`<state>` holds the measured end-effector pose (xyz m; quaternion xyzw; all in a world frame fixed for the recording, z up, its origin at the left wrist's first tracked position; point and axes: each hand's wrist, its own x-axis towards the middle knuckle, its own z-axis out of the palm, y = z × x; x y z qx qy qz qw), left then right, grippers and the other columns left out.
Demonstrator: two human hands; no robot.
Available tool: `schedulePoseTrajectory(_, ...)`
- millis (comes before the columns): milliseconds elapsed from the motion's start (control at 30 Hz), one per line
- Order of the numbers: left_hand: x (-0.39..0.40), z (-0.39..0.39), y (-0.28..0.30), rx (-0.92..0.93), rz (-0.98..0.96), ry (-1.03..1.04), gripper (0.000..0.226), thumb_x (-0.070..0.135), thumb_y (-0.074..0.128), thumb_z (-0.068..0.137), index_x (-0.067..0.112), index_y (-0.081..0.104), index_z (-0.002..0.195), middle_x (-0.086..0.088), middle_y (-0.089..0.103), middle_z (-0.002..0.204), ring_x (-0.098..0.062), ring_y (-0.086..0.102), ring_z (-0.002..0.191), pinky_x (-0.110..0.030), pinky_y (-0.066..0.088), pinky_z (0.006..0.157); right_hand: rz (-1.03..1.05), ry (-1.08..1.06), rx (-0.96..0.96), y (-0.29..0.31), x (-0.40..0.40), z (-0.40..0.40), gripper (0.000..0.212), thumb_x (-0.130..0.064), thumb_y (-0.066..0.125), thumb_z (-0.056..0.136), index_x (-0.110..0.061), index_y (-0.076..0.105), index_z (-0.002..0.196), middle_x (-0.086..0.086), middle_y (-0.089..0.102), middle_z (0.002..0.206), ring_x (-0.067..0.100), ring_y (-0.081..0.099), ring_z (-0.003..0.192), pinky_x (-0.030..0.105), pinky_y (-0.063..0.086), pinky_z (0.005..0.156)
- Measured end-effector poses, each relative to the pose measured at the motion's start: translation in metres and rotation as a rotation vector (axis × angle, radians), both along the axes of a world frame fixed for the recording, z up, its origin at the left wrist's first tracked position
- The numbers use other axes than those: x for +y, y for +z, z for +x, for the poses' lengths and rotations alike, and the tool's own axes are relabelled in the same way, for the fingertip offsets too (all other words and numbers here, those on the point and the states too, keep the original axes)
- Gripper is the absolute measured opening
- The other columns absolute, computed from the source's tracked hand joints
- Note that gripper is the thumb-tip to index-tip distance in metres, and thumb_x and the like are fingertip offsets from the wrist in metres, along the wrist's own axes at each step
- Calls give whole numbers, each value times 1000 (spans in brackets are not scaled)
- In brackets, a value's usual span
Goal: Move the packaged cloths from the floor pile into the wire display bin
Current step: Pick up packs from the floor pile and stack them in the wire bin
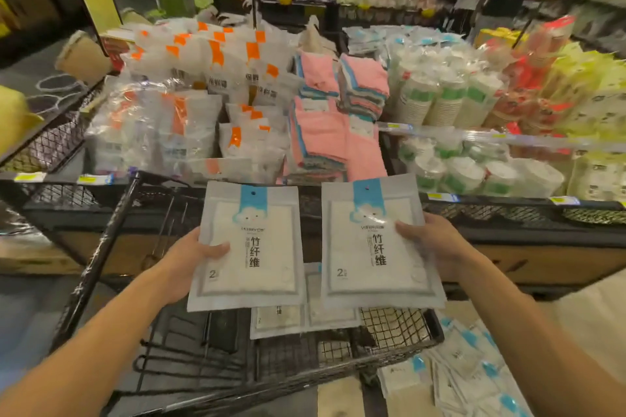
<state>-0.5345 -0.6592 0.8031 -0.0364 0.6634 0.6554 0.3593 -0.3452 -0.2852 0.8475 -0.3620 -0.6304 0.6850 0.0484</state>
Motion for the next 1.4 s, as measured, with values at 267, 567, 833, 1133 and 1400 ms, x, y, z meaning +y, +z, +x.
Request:
schedulePoseTrajectory(267, 30, -15, -89, -98, -131, 183, 38, -6, 67, 91, 11, 62, 125, -13, 77, 112, -37, 74, 100, -51, 62, 76, -71, 71, -129, -116, 58, -44, 31, -3, 67, 96, -2, 63, 126, 19, 77, 110, 37, 75, 99, 51, 61, 85)
schedulePoseTrajectory(567, 60, -25, -240, -190, -296, 134, 45, 5, 75, 88, 15, 60, 129, -12, 75, 117, -36, 74, 103, -60, 57, 90, -177, 91, -273, -272, 77, -79, 33, -6, 67, 96, -7, 61, 128, 16, 76, 114, 37, 75, 103, 58, 60, 89)
schedulePoseTrajectory(833, 79, -52, -387, -225, -353, 174, 41, 1, 76, 86, 14, 65, 123, -10, 75, 115, -33, 72, 108, -54, 56, 96, -158, 106, -345, -410, 68, -112, 83, -34, 96, 63, 5, 61, 127, 22, 75, 114, 40, 75, 100, 53, 62, 83)
schedulePoseTrajectory(1133, 120, -59, -466, -52, -696, 169, 55, 11, 73, 90, 9, 49, 139, -12, 56, 122, -28, 57, 105, -36, 52, 77, -27, 16, -467, -495, 56, -127, 28, 0, 73, 90, -9, 65, 115, 2, 77, 100, 16, 78, 82, 27, 62, 59)
schedulePoseTrajectory(1400, 124, -50, -482, 262, -968, 29, 59, 11, 76, 85, 15, 43, 134, -10, 49, 132, -33, 55, 114, -47, 51, 89, 453, 54, -669, -519, 39, -135, 27, -26, 80, 88, -12, 58, 93, 7, 66, 92, 31, 66, 88, 38, 55, 76)
